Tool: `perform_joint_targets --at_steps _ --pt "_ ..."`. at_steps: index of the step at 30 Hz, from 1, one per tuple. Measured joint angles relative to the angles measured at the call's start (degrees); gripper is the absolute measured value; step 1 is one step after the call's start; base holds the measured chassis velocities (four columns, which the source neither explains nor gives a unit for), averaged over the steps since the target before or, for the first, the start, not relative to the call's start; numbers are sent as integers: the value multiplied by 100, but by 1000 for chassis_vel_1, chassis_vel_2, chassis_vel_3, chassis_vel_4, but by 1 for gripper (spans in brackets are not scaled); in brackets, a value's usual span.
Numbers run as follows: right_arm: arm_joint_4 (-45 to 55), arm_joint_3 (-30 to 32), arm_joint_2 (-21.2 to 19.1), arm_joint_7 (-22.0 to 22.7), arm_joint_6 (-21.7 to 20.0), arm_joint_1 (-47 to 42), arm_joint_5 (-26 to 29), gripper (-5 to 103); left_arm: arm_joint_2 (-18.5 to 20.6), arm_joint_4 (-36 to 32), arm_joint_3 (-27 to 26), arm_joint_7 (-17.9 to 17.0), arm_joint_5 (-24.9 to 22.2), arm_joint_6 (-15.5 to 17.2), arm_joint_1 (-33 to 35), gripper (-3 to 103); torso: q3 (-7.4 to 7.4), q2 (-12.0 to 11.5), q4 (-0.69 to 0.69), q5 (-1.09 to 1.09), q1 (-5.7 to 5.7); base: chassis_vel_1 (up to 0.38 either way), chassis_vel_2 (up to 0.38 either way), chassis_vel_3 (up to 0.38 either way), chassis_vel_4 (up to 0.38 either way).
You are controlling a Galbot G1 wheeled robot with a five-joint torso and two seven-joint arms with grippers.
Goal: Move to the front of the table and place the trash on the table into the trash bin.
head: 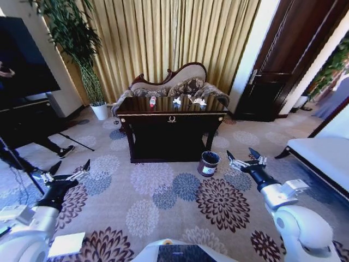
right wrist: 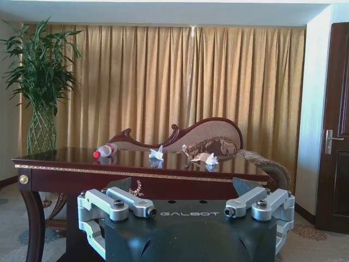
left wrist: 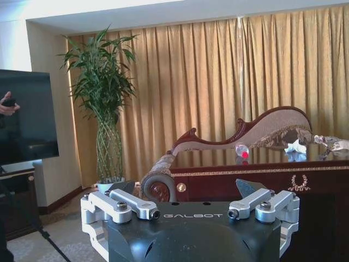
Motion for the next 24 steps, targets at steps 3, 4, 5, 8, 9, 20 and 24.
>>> perform_joint_targets --at_steps 3,4,5,8,9,20,24 --pt "-2 -6 1 0 9 1 0 100 -1 0 4 2 0 -9 1 100 0 0 0 0 -1 -127 144 118 -142" --pt "-4 -10 1 0 12 1 -1 100 -2 0 6 3 0 -16 1 100 0 0 0 -1 -1 -125 132 131 -136" --pt "-5 -15 2 0 14 0 -1 100 -3 0 7 4 -1 -20 2 100 -1 1 0 -3 -1 -125 132 129 -161" --pt "-6 -28 -1 -2 16 -1 -1 100 1 0 7 6 -1 -27 1 100 -1 0 0 -2 -2 -125 144 122 -157" --pt "-6 -30 -3 -3 16 0 -1 100 2 0 6 7 -2 -30 0 100 -1 1 0 -3 -2 -124 163 99 -152" --pt "-8 -35 -54 -5 37 -13 -2 100 -46 0 24 18 -1 -65 20 100 0 0 0 -2 -1 -158 161 155 -156" --pt "-8 -45 -57 -7 42 -16 -2 100 -61 0 26 23 2 -76 34 100 0 0 0 -1 -2 -194 153 174 -159"
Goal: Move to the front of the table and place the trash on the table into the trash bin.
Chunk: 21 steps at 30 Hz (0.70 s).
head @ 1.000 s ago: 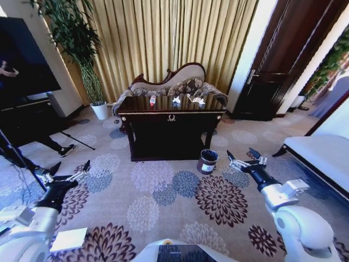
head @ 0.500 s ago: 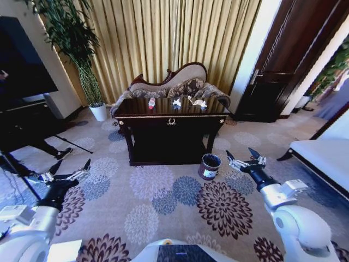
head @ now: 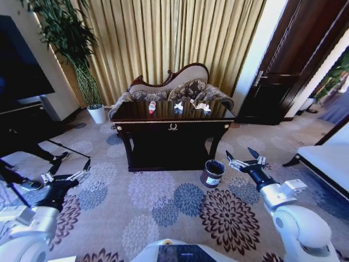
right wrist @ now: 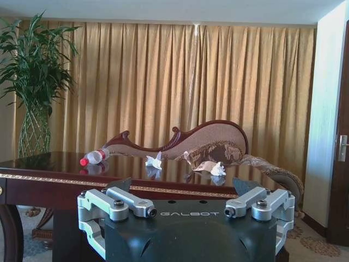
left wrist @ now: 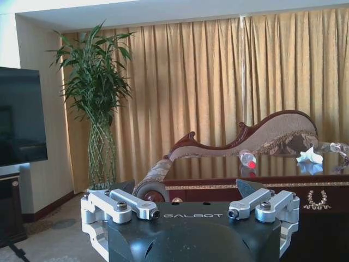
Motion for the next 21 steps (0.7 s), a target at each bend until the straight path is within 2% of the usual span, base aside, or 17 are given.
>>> perform_joint_targets --at_steps 21 --pt "-29 -35 -12 -34 8 15 7 100 0 0 40 11 11 -6 4 100 0 1 1 0 -2 -168 169 173 -161"
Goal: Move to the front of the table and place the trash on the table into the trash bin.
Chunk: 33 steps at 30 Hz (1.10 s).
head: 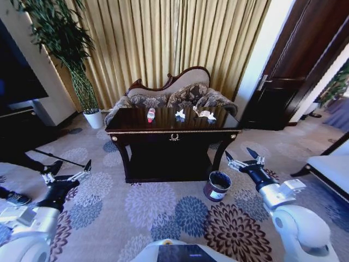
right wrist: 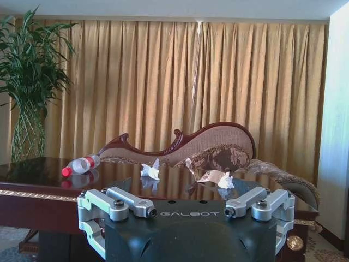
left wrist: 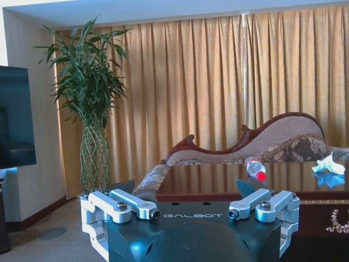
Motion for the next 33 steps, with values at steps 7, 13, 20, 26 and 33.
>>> perform_joint_targets --at_steps 7,13,20,26,33 --pt "-15 -13 4 -10 0 16 -6 100 -6 0 0 7 -1 -3 -1 100 0 0 -1 -1 0 -178 172 161 -194" --pt "-20 -15 19 -22 0 12 -13 100 -22 0 5 41 -1 -19 3 100 0 0 0 -2 1 -174 202 175 -193" --pt "-15 -15 28 -25 12 7 -15 100 -39 0 -16 66 -3 -49 20 100 0 0 0 0 1 -196 188 200 -188" --pt "1 -20 37 -27 19 1 -15 100 -59 0 -21 68 -4 -79 41 100 0 0 0 0 1 -193 183 180 -184" --pt "14 -22 46 -31 23 -8 -25 100 -69 0 -27 68 -5 -104 60 100 0 -1 0 -1 2 -192 194 192 -197"
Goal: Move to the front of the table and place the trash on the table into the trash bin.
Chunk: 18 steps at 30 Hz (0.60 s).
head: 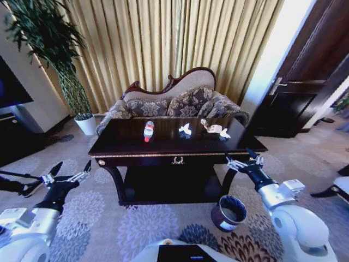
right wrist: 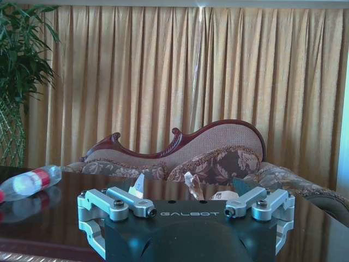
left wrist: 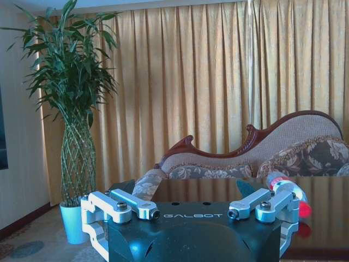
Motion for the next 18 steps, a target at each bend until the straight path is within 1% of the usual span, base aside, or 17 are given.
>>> perform_joint_targets --at_steps 10,15,18 --pt "13 -27 9 -2 4 -10 -7 100 -22 0 -12 1 -5 -70 37 100 0 0 0 1 0 -170 159 172 -166" --pt "-13 -75 -9 0 85 -8 -7 100 -39 0 -11 1 -13 -85 38 100 0 0 0 1 0 -143 138 144 -140" --pt "-54 -102 -64 12 54 34 16 100 -65 0 -6 1 -14 -97 49 100 1 -1 -1 0 2 -47 72 74 -64"
